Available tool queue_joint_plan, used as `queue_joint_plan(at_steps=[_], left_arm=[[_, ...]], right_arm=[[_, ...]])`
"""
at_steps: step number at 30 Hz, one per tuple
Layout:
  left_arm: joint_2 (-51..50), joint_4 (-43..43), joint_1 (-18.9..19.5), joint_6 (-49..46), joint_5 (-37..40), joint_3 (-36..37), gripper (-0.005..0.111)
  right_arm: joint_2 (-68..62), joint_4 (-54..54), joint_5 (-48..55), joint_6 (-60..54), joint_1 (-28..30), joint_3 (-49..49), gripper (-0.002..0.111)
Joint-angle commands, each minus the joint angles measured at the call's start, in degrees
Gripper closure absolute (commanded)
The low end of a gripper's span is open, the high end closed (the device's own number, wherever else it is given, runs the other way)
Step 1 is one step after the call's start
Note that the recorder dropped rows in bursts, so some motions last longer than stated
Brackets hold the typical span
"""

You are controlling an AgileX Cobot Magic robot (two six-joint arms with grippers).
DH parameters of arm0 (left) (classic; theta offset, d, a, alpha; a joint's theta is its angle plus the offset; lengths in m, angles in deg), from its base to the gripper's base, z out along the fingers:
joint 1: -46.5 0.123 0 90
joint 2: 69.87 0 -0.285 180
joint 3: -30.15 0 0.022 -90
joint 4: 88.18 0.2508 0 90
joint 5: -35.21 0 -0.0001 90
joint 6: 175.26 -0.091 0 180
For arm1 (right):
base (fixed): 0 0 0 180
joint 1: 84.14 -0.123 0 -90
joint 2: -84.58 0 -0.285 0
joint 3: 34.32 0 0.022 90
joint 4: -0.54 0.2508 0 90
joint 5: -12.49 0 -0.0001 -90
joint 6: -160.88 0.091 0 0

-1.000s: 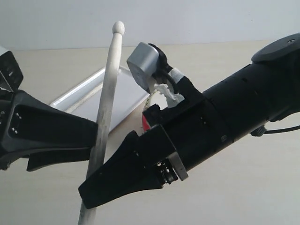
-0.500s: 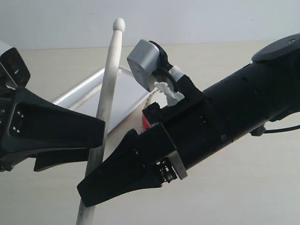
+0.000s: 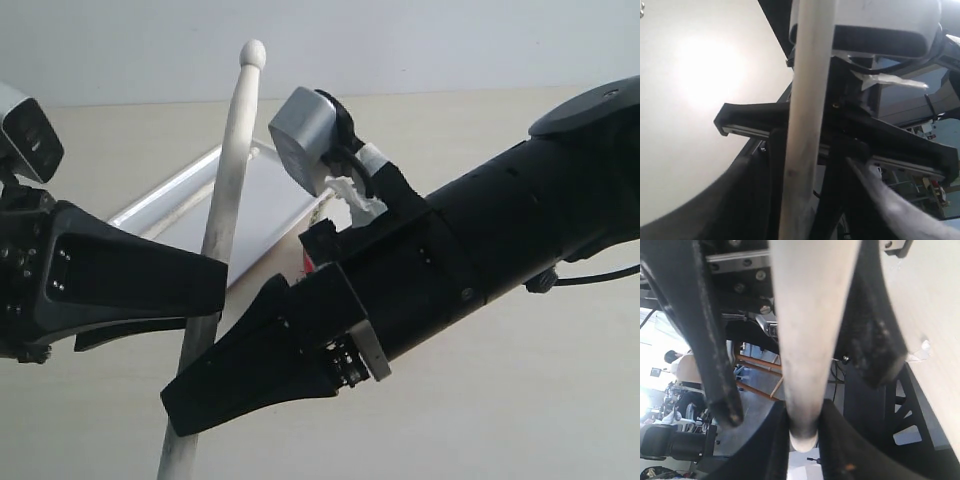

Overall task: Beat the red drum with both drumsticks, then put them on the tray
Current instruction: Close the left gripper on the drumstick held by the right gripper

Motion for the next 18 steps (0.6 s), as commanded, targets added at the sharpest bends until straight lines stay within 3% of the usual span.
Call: queue_joint_plan(at_steps=[1,12,18], left_arm=[[-0.08,-0.72,-0.40,-1.68,-0.64,0.37,0.062],[-0.51,0.84,-0.40,-1.68,-3.23,0.37,0.062],[-4.28,0.82,-0.40,-1.68,-1.10,0.37,0.043]], right_arm=[[-1.42,0.91,0.15,-2.45,-0.14,-0.10,0.108],[-1.88,1.02,0.15,-2.85,-0.14,-0.10,0.108],[-1.88,1.29,0.15,-2.85,-0.14,-0.10,0.108]])
